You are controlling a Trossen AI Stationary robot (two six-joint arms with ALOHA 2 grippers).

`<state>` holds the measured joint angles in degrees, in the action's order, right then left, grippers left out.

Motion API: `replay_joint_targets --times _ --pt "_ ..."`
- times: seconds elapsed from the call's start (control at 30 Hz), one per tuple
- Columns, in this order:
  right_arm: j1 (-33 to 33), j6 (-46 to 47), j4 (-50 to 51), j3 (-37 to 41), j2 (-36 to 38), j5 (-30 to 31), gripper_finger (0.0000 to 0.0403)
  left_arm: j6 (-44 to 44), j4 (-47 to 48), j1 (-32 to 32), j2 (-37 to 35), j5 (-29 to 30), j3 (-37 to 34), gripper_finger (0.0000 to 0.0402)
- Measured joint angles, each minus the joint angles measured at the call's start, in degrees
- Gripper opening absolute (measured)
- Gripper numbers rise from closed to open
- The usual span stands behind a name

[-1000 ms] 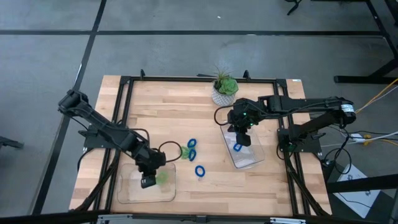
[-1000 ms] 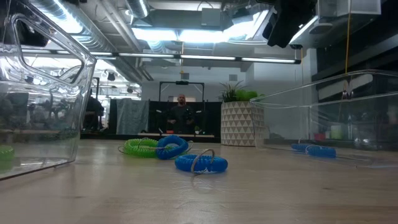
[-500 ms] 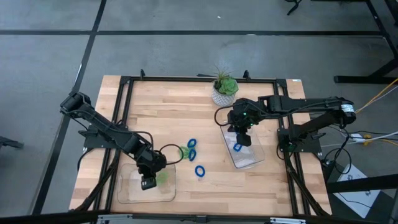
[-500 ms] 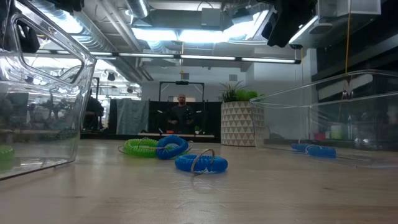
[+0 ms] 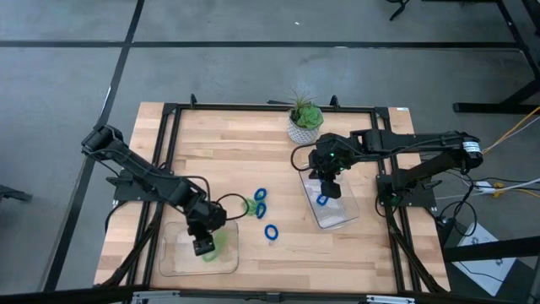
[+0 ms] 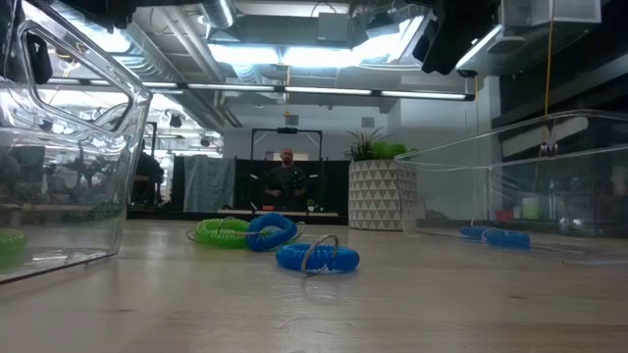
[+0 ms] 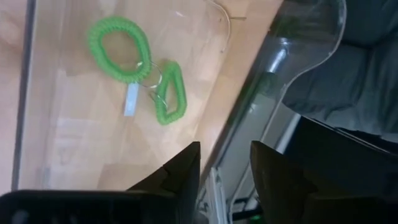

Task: Sort spring keychains
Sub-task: Put the blue spring keychain into the right transparent bin

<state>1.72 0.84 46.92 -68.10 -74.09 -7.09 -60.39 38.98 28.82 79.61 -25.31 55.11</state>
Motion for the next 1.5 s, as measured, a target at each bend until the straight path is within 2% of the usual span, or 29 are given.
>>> replay_joint_targets --times 0.13,0.33,0.4,0.57,0.83,1.07,1.2,1.5 --pt "0.0 -0.01 -0.03 0.0 -0.02 0.0 0.0019 -0.39 0.02 -1.98 -0.26 -3.32 0.0 0.0126" --pt "0.0 -0.18 0.02 0.0 -0.02 0.0 0.0019 -0.88 -0.1 -3.61 -3.29 -2.87 0.0 0.0102" --pt "0.0 -1.22 0.04 0.0 -0.02 0.0 0.0019 -1.13 -0.13 -3.99 -4.77 -1.01 0.0 0.0093" --pt "0.0 -2.8 0.04 0.0 -0.02 0.0 0.0019 0.85 -0.27 -5.4 -8.82 9.45 0.0 0.0069" --pt "0.0 -2.86 -0.12 0.0 -0.02 0.0 0.0019 10.35 -4.05 -12.8 -11.74 20.98 0.0 0.0052" --pt "0.0 -2.89 -0.52 0.0 -0.02 0.0 0.0019 20.21 -13.85 -22.71 -11.37 21.97 0.0 0.005" --pt "0.0 -2.93 -0.52 0.0 -0.02 0.0 0.0019 23.48 -18.74 -27.18 -11.37 24.75 0.0 0.0044" --pt "0.02 -3.03 -5.2 0.0 -0.02 -0.88 0.0019 28.68 -22.03 -32.08 -10.58 26.98 0.0 0.0027"
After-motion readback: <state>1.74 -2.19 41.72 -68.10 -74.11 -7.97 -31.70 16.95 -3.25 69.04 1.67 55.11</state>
